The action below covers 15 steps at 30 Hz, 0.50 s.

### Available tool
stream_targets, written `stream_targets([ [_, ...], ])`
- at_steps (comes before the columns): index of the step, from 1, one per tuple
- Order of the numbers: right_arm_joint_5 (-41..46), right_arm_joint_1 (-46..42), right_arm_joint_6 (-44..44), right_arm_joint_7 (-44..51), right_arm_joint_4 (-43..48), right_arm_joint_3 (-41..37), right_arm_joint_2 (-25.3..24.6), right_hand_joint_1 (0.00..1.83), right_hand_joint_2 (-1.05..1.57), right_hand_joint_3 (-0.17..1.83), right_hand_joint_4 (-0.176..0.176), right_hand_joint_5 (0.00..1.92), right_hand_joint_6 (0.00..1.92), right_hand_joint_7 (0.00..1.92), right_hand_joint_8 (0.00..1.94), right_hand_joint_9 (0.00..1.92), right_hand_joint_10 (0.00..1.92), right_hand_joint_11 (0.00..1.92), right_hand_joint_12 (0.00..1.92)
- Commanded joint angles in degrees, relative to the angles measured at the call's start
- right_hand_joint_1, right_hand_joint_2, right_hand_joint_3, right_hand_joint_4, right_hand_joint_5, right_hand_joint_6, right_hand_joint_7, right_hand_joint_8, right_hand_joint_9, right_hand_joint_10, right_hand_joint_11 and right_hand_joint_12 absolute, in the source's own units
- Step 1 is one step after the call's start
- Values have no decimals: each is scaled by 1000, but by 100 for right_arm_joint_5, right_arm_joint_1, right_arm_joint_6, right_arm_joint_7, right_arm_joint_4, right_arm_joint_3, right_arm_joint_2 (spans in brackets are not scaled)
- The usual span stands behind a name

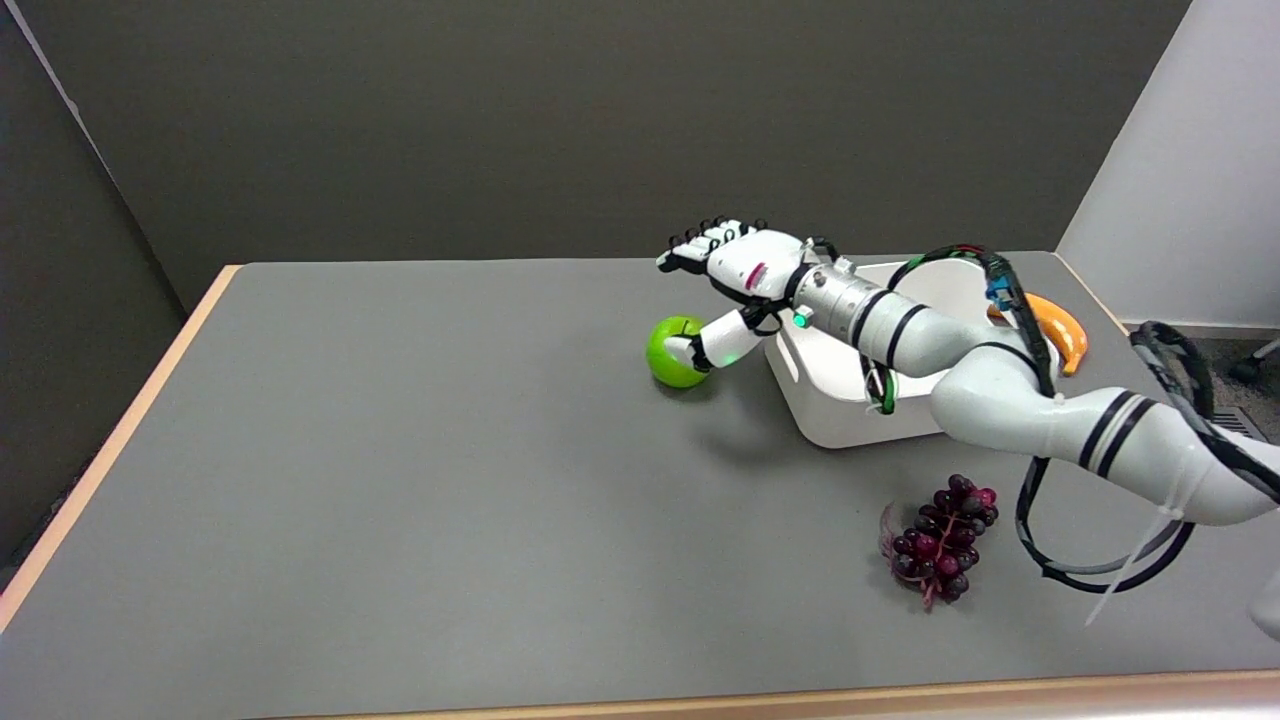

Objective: Pick up the green apple.

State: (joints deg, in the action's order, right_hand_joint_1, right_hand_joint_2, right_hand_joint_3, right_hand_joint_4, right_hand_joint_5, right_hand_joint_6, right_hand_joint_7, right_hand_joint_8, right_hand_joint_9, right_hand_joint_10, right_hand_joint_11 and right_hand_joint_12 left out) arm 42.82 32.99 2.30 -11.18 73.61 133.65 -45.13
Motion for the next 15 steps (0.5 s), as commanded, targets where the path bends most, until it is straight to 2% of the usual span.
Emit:
stream_targets([
  [1,-349,420,170,-221,-1031,677,-555,285,516,951,-4,140,432,182,333,61,594,-1,978],
  [8,-349,532,186,-221,-1524,901,-786,304,519,952,-4,140,431,184,333,67,596,-1,981],
  [15,-349,540,178,-221,-1583,901,-795,339,531,958,-4,139,430,185,333,71,596,-1,980],
])
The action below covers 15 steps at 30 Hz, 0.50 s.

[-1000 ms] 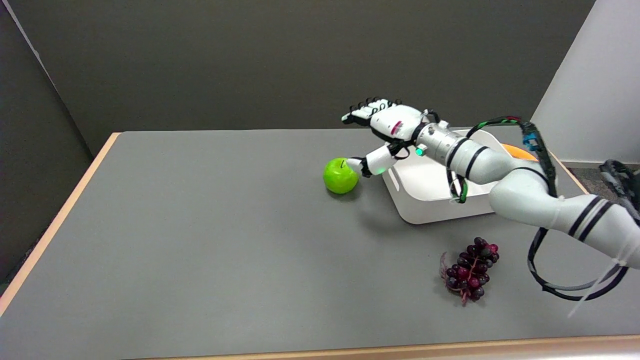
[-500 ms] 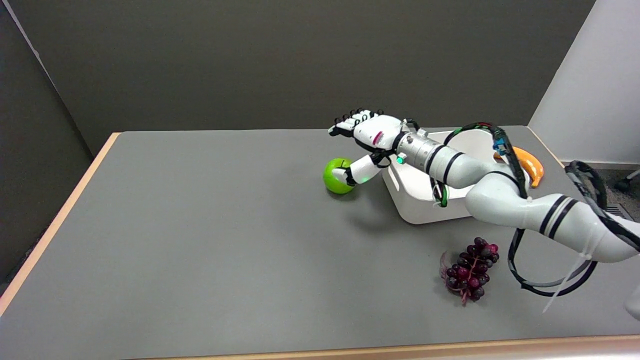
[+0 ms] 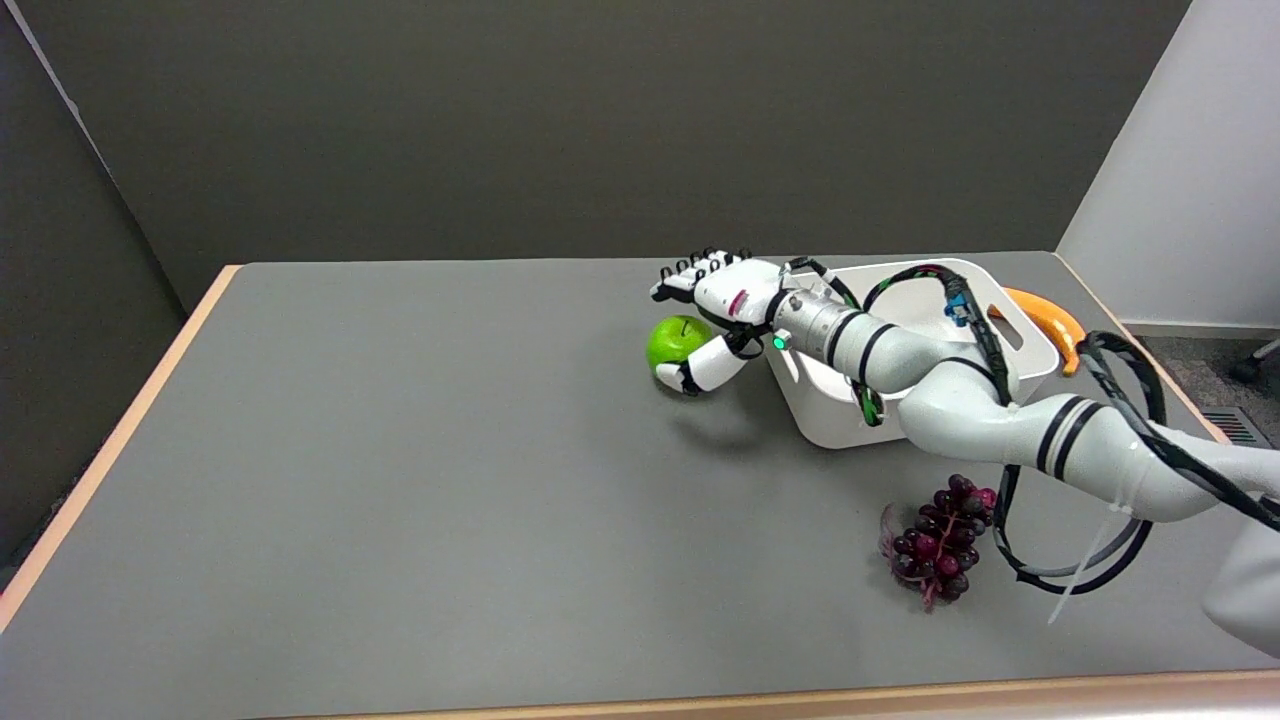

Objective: Pick up the green apple.

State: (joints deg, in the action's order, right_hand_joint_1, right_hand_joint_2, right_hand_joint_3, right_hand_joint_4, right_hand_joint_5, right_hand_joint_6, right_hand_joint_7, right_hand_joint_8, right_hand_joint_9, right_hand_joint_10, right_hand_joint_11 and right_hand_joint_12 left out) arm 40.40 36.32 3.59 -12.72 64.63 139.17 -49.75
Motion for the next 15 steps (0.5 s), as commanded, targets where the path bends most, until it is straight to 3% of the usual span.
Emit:
stream_targets([
  [1,-107,199,50,-67,-686,357,-333,346,532,959,-4,139,429,185,333,72,597,-1,981],
  [7,-123,191,73,-67,-662,365,-333,429,552,970,-2,141,429,196,338,89,606,-1,986],
  [13,-466,175,169,-67,-622,365,-333,689,613,1003,13,183,444,294,389,191,661,-1,1026],
  [15,-467,167,264,-67,-622,365,-333,773,668,1003,23,258,541,416,515,298,747,21,1049],
])
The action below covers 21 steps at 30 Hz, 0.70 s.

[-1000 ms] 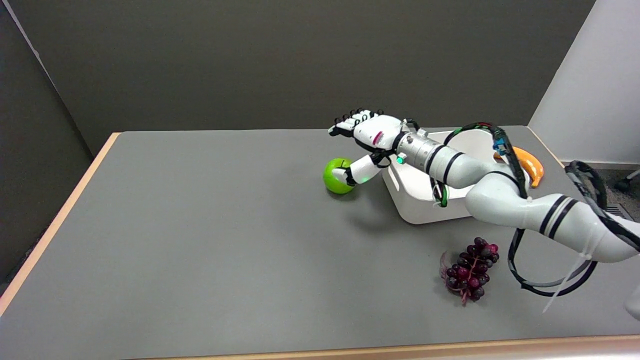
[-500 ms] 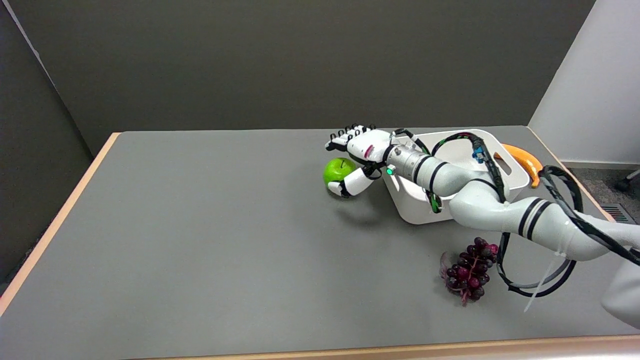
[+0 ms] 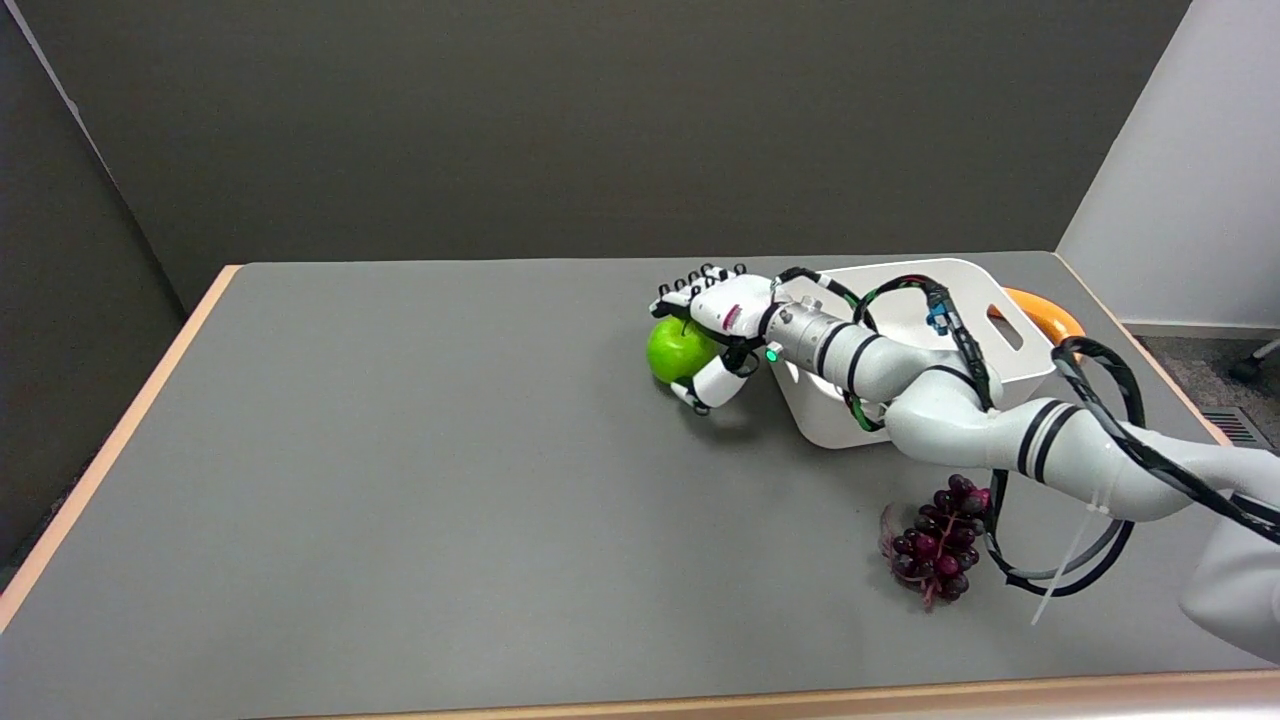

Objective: Pick up the green apple.

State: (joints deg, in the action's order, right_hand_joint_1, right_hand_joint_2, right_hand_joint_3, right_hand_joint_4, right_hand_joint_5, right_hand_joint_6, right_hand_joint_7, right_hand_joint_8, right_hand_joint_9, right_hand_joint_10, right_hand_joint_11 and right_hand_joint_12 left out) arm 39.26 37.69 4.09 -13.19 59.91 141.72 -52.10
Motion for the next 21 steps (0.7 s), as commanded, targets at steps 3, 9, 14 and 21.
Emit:
stream_targets([
  [3,-353,23,296,-11,-165,110,-105,895,769,903,19,342,860,547,885,463,971,60,1133],
  [9,-362,15,359,27,-173,86,-113,1043,1297,242,-55,435,1663,569,1850,496,1608,165,1266],
  [14,-409,23,407,27,-165,54,-113,1032,1276,309,-57,468,1653,531,1931,563,1747,226,1340],
  [21,-409,29,595,27,-49,-136,-113,1052,1284,278,-86,462,1637,558,1935,533,1896,-1,1921],
])
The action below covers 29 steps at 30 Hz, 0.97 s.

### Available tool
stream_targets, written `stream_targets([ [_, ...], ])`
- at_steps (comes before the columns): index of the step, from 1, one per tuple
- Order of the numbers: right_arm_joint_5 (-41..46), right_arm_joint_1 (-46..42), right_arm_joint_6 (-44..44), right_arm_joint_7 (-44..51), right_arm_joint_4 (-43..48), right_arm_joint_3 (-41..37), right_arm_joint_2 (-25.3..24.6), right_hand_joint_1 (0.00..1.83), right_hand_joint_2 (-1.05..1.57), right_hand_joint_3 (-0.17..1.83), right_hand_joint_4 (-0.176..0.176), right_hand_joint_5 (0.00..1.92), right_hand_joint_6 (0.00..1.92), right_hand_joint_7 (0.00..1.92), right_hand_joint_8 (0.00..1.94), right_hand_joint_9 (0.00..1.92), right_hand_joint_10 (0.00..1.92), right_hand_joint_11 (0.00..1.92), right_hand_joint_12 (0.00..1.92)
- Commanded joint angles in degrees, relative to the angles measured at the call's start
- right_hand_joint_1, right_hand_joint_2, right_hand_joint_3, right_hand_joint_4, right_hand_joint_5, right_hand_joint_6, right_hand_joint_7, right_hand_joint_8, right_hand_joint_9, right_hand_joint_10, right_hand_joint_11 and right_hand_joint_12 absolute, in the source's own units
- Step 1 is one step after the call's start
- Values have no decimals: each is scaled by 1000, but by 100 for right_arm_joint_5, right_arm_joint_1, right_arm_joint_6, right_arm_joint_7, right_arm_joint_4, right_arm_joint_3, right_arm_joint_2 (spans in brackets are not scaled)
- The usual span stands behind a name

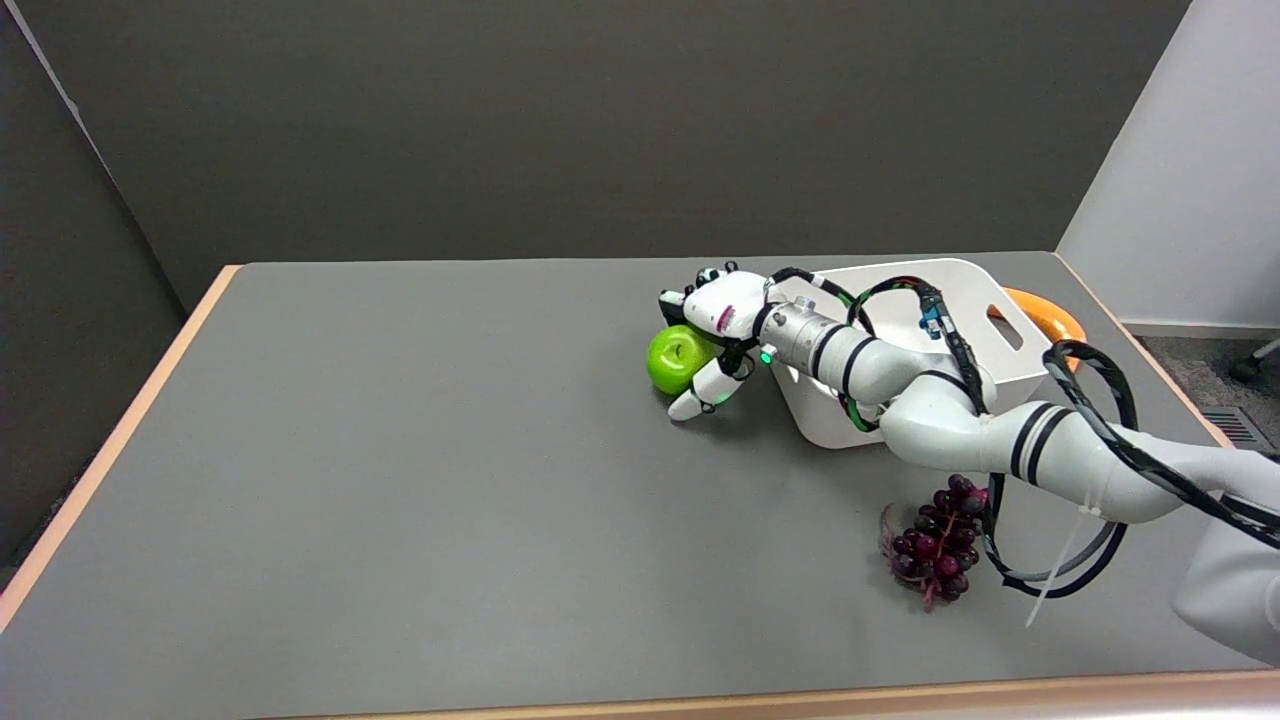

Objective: Pick up the green apple.

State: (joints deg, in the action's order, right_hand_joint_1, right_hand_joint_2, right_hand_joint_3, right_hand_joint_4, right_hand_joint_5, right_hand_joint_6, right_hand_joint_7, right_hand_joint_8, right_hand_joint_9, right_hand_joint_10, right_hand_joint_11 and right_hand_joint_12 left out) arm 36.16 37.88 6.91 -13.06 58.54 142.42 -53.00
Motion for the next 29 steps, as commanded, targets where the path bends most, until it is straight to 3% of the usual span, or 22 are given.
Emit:
stream_targets([
  [1,-98,-4,363,14,138,-270,-16,1052,1287,275,-87,458,1641,561,1934,521,1913,-1,1921],
  [11,-98,-340,796,14,1169,-1412,255,1055,1292,271,-102,444,1646,573,1930,488,1921,-1,1921],
  [17,-98,-1098,742,37,1959,-2839,556,1055,1296,266,-107,439,1646,573,1931,493,1921,-1,1921],
  [24,23,-2740,556,1509,2689,-5212,615,1068,1283,273,-115,448,1632,586,1919,529,1921,-1,1921],
  [29,677,-3656,740,1844,2768,-6224,471,1083,1283,247,-121,460,1606,599,1894,625,1914,-1,1921],
])
